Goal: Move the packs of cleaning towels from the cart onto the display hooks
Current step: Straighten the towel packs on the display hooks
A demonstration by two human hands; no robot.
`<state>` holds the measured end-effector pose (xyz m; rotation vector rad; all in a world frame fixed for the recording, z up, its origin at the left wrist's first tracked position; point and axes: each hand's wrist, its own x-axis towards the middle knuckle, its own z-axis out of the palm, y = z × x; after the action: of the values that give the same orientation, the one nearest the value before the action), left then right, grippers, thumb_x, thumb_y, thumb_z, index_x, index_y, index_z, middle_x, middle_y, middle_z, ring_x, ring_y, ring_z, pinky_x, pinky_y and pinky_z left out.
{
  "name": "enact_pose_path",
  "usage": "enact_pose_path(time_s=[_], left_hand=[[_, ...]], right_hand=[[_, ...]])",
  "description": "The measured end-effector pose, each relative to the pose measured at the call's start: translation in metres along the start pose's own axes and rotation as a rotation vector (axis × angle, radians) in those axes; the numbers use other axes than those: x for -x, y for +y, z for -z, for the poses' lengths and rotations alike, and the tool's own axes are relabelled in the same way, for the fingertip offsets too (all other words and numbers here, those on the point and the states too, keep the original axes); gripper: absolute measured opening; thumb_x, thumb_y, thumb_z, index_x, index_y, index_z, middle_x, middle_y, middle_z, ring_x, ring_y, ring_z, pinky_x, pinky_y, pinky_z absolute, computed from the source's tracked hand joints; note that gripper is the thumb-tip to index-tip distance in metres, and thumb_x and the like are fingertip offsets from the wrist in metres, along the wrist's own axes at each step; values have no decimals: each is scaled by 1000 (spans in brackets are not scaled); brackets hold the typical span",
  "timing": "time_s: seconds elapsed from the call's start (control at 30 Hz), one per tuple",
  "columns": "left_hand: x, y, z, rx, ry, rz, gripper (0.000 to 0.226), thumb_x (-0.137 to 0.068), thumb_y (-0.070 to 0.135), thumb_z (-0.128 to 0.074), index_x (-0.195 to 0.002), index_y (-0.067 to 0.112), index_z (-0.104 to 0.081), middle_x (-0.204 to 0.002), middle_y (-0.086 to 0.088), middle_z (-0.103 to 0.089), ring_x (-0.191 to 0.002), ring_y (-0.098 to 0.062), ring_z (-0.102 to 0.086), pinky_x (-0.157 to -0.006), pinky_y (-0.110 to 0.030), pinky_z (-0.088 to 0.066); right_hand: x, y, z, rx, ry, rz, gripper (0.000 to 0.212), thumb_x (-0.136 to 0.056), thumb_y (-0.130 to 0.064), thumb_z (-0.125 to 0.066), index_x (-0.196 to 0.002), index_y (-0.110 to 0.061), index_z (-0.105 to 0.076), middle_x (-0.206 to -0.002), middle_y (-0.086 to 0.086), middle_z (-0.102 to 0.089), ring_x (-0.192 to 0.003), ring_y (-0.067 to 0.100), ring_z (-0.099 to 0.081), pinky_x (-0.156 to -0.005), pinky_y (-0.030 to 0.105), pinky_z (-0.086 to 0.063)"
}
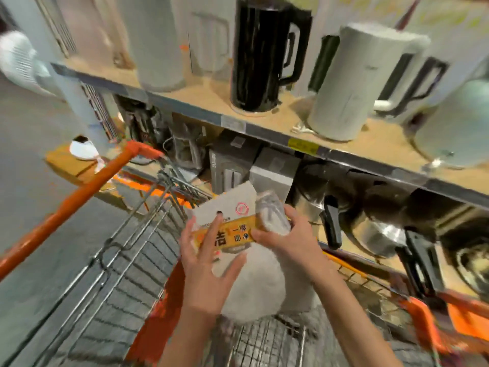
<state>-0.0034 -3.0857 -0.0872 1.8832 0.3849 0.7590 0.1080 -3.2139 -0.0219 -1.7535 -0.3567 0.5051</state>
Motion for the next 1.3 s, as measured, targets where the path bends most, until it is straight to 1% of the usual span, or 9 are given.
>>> enact_pose_path(time_s=[0.13,0.3,0.4,0.57,0.77,0.87,1.13,1.23,1.3], left_hand=[[-32,67,32,11,65,-172,67,-66,51,-71,-125,64,-43,-146,34,4,-139,4,-19,-88,1,-38],[-59,121,75,-12,55,-183,72,-63,49,-74,-115,77,-34,-149,24,0,-134,21,1,-108,-10,-17],[-68,137,105,78,-103,-110,69,-56,63,-66,-111,82,-30,-144,23,-28,-127,24,-22,-100,-9,-28],[-83,133,157,217,-288,-153,71,-58,62,-68,-119,74,-35,-124,48,-30,-114,28,-34,-81,1,-38],[-112,118,231,286,-417,-188,68,-61,57,-68,-119,73,-37,-131,35,-24,-120,22,-27,-81,9,-28],[-126,110,261,293,-476,-248,63,-63,56,-66,-117,72,-39,-130,18,-31,-104,37,-28,-76,12,-26],[-122,108,292,385,-674,-216,61,-60,56,-68,-117,66,-46,-122,23,-35,-108,17,-46,-83,-1,-42],[-113,113,291,381,-765,-177,61,-59,60,-65,-116,70,-44,-132,23,-35,-128,2,-39,-102,-27,-45],[-105,119,287,412,-830,-156,59,-58,63,-64,-113,71,-44,-124,34,-36,-120,5,-44,-92,-19,-49]], right_hand=[[18,-77,8,-92,41,117,41,-66,-15,-84,-100,-22,-63,-84,-12,-73,-74,-2,-68,-56,8,-47],[45,-147,9,-270,72,180,52,-59,-20,-86,-106,-19,-64,-91,-1,-75,-81,14,-72,-60,17,-54],[58,-171,-4,-264,91,177,56,-54,-28,-87,-106,-22,-65,-91,-2,-75,-81,14,-72,-59,19,-54],[73,-195,-43,-264,178,140,53,-47,-30,-87,-96,-26,-68,-88,1,-75,-75,18,-73,-53,21,-54],[83,-206,-123,-327,308,65,61,-44,-40,-78,-101,-21,-66,-87,3,-75,-74,20,-73,-50,24,-54],[92,-210,-160,-360,378,77,62,-46,-41,-79,-104,-21,-66,-91,2,-75,-78,21,-73,-52,25,-55],[138,-211,-211,-433,598,19,70,-49,-42,-77,-114,-20,-62,-94,1,-75,-83,20,-73,-56,26,-56],[159,-210,-213,-435,662,27,75,-48,-42,-79,-117,-20,-60,-96,2,-75,-84,21,-72,-56,27,-57],[177,-208,-212,-430,717,26,78,-45,-43,-80,-117,-21,-60,-95,2,-75,-82,21,-73,-54,27,-56]])
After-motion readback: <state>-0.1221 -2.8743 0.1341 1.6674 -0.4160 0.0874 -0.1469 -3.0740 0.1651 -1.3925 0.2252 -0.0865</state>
